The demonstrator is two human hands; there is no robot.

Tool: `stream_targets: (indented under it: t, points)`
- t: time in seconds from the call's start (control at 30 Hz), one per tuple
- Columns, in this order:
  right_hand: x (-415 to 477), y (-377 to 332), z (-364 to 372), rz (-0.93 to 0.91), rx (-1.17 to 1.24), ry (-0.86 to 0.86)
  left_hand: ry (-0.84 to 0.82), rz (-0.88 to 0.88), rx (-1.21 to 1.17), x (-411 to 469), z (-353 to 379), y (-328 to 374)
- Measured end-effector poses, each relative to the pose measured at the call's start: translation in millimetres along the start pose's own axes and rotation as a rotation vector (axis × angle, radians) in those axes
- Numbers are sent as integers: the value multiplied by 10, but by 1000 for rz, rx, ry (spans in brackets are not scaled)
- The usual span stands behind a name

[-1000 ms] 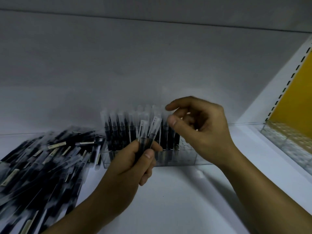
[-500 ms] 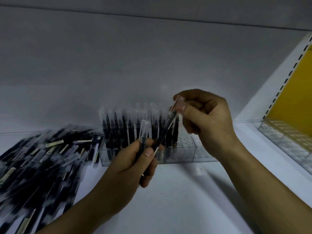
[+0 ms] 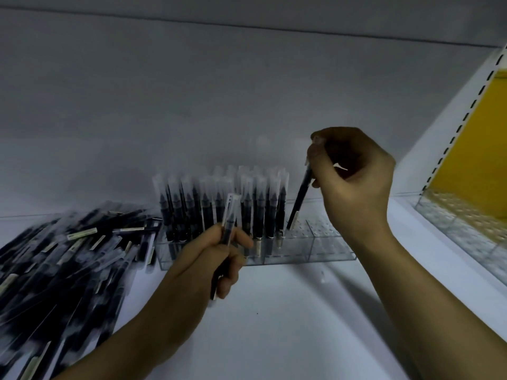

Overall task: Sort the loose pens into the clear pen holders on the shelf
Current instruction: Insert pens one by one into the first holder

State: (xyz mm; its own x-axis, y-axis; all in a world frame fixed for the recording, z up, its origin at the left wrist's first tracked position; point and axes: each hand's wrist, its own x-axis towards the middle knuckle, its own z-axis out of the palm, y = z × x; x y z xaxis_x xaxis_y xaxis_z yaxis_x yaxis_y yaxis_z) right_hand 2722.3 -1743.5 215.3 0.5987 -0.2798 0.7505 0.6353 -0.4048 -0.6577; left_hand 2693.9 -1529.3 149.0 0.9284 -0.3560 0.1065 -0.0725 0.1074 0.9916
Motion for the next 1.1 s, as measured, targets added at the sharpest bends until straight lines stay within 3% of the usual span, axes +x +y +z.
stream_targets:
  t: [0.43,1.1]
  points:
    - [-38,-38,35,-79,-67,-32,81,19,171,-135,57,99]
    - [-85,-15,68,-161,-246,-264,150,126,265,-152,47,123]
